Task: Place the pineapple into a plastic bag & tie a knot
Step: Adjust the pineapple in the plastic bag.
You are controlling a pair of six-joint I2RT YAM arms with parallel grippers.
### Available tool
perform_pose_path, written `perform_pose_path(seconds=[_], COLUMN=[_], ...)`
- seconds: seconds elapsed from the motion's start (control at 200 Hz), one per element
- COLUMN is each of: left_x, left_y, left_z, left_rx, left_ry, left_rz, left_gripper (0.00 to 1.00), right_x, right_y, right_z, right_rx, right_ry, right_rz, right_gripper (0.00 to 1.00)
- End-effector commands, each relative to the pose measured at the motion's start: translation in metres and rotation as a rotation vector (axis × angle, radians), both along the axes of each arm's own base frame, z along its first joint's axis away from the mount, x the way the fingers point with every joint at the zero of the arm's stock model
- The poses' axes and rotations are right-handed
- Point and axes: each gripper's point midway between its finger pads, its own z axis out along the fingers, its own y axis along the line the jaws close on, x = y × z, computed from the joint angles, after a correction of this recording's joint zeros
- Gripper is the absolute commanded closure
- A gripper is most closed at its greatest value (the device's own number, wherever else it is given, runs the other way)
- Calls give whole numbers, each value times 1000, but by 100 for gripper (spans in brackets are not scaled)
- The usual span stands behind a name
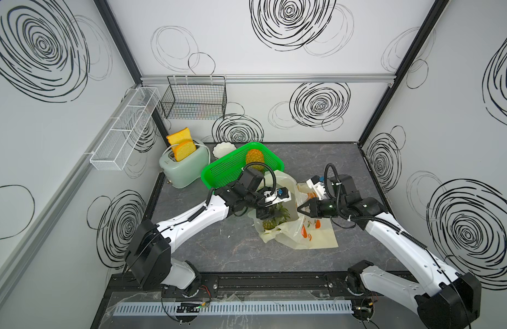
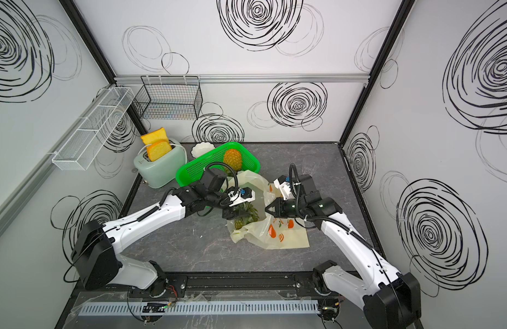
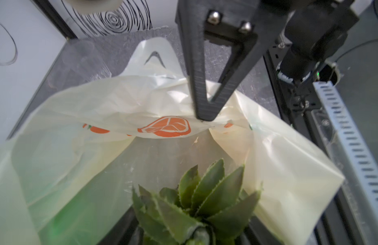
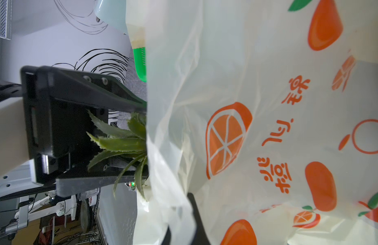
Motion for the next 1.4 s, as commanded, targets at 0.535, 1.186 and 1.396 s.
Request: perform_pose_path(seconds=[0.535, 1.186, 1.396], left_x=[25, 49, 38], left_y=[9, 61, 34], left_z=[97, 115, 87], left_rx=[-366, -1225, -1241], left_ry=[-29, 562, 781], left_rz=[282, 843, 861], left_gripper=[100, 100, 100], right_x=[-4, -3, 0], right_y=[3, 12, 15], right_z=[30, 48, 51], right_rx=[56, 142, 154], right_ry=[-28, -24, -25], right_rz=[8, 12, 15], right_gripper=[100, 100, 100])
